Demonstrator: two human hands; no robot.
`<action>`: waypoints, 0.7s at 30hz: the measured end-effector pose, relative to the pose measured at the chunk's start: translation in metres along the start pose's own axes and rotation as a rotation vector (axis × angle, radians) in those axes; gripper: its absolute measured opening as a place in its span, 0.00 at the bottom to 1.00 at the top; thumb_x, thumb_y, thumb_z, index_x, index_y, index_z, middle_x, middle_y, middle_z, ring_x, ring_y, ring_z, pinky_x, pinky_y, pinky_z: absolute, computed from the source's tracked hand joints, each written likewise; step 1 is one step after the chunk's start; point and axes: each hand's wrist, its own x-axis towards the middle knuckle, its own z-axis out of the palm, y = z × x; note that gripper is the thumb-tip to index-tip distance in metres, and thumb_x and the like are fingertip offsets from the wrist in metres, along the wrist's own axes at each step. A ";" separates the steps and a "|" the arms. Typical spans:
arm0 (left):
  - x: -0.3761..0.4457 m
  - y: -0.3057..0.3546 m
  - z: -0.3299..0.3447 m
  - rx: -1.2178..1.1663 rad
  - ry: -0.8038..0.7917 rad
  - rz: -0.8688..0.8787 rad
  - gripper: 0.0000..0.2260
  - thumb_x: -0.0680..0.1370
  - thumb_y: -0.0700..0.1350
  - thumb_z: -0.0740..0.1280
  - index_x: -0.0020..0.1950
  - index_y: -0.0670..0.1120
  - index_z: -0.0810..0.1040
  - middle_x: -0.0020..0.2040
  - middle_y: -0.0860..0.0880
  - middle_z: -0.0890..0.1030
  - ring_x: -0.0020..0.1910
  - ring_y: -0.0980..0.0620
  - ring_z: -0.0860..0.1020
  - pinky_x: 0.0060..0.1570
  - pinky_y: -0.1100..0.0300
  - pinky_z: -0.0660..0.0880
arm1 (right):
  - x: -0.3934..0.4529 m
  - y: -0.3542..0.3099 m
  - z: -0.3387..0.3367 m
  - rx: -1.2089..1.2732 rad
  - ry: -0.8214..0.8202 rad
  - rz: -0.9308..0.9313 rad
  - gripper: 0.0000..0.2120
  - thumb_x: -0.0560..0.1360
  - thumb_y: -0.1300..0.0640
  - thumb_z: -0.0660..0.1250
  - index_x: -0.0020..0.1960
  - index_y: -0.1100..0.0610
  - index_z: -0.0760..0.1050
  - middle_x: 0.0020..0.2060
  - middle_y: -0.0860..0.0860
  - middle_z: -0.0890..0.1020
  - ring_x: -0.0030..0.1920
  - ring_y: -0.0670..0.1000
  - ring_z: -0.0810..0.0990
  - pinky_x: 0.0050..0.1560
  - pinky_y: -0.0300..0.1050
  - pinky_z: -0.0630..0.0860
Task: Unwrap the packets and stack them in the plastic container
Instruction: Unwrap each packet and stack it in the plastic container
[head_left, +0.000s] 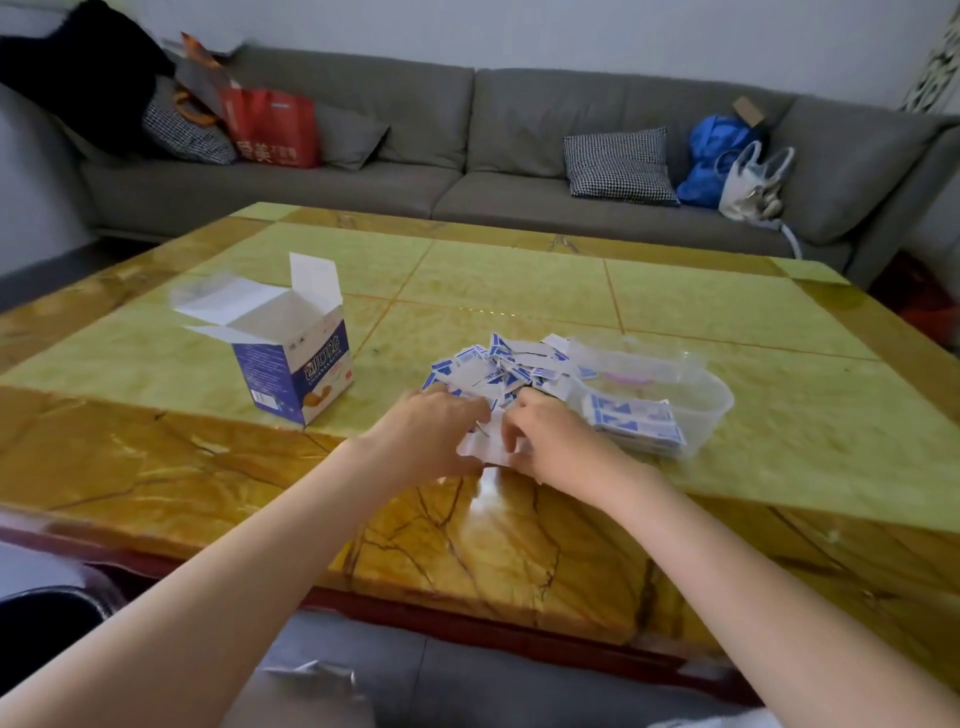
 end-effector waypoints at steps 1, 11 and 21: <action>0.000 0.001 0.000 0.017 0.015 0.023 0.17 0.75 0.53 0.63 0.63 0.51 0.70 0.59 0.54 0.77 0.60 0.50 0.72 0.57 0.57 0.68 | -0.002 0.002 -0.002 0.020 0.014 0.011 0.04 0.72 0.62 0.66 0.43 0.55 0.71 0.46 0.49 0.68 0.46 0.49 0.70 0.45 0.40 0.67; -0.009 -0.023 -0.014 -0.523 0.104 -0.286 0.13 0.77 0.48 0.64 0.41 0.41 0.82 0.29 0.50 0.75 0.27 0.55 0.69 0.27 0.68 0.64 | -0.013 0.000 -0.018 0.252 0.483 0.001 0.10 0.72 0.68 0.67 0.52 0.61 0.73 0.49 0.53 0.76 0.39 0.44 0.72 0.40 0.30 0.66; -0.002 -0.004 -0.017 -1.151 0.076 -0.571 0.04 0.74 0.45 0.68 0.44 0.45 0.80 0.40 0.48 0.79 0.37 0.54 0.75 0.42 0.65 0.76 | -0.007 -0.011 -0.022 0.725 0.374 0.223 0.08 0.73 0.68 0.64 0.41 0.57 0.69 0.37 0.56 0.83 0.30 0.49 0.79 0.32 0.38 0.77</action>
